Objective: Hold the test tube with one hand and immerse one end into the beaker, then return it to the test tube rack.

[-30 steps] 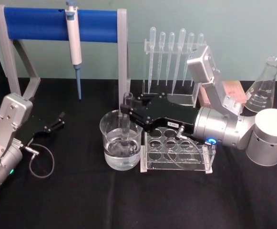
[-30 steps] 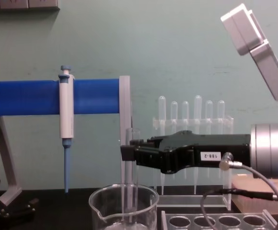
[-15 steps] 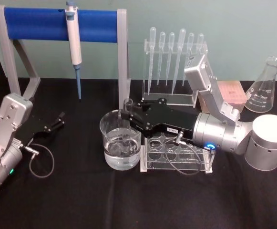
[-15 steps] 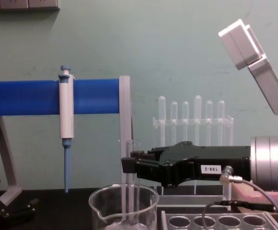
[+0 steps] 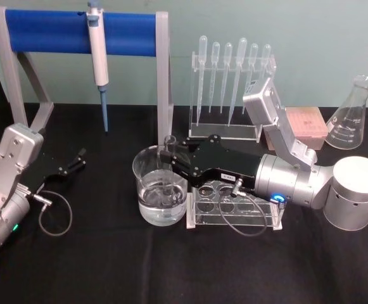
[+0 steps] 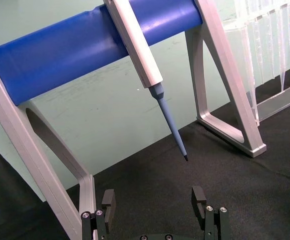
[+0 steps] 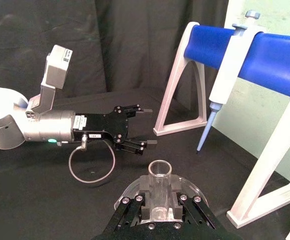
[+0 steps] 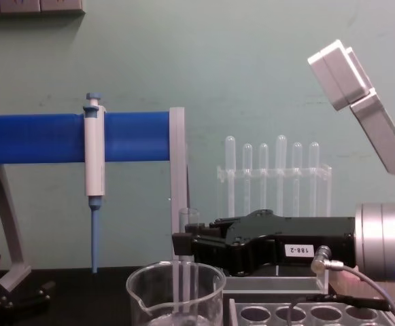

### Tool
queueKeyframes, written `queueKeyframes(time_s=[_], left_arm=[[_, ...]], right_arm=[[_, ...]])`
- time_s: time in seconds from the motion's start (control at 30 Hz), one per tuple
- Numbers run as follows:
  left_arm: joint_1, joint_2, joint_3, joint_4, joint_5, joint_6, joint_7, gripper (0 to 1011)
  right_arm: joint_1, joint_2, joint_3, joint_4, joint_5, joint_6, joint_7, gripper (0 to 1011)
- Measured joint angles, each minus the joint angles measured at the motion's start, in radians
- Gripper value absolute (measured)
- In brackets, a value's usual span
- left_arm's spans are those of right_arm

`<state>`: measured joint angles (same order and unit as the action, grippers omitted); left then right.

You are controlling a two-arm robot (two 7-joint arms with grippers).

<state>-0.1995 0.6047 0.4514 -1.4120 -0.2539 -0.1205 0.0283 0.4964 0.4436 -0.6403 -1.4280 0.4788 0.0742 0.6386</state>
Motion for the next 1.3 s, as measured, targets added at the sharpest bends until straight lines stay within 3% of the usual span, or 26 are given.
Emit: queueKeyframes(time_s=[1.3], left_arm=[[0.000, 0.000, 0.000, 0.000, 0.000, 0.000, 0.000, 1000]], right_arm=[[0.001, 0.001, -0.001, -0.001, 0.001, 0.001, 0.000, 241]])
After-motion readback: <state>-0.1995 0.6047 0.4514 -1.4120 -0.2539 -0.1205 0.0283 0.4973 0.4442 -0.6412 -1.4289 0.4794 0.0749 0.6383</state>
